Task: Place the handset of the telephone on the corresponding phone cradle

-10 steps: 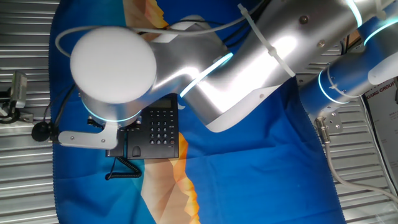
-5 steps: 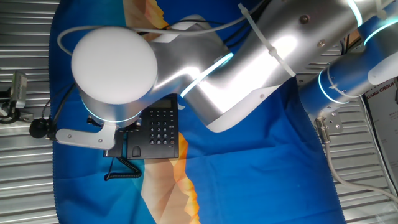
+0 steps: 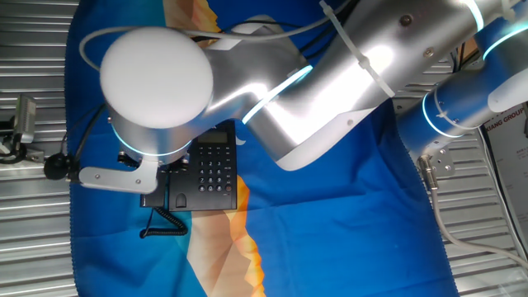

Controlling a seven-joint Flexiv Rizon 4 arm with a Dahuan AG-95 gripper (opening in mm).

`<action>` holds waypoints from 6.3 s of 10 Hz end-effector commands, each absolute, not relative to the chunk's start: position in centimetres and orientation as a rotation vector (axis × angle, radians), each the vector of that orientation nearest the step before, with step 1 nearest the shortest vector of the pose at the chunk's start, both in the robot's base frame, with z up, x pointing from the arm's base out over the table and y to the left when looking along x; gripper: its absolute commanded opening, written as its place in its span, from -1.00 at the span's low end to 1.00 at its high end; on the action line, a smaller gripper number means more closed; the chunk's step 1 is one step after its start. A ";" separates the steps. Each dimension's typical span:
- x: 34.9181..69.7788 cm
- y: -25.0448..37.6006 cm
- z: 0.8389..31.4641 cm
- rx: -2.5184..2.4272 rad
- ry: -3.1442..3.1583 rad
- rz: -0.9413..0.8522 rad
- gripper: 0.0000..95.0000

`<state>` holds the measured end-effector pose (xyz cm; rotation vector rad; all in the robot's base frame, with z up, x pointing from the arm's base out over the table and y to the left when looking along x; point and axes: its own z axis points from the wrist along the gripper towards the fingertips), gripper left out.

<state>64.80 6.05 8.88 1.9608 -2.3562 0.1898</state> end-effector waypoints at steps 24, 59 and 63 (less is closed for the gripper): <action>62.2 6.5 7.4 1.899 -2.365 0.231 -1.00; 59.7 7.3 6.8 1.900 -2.309 0.276 -1.00; 59.6 7.3 6.7 1.925 -2.298 0.262 -1.00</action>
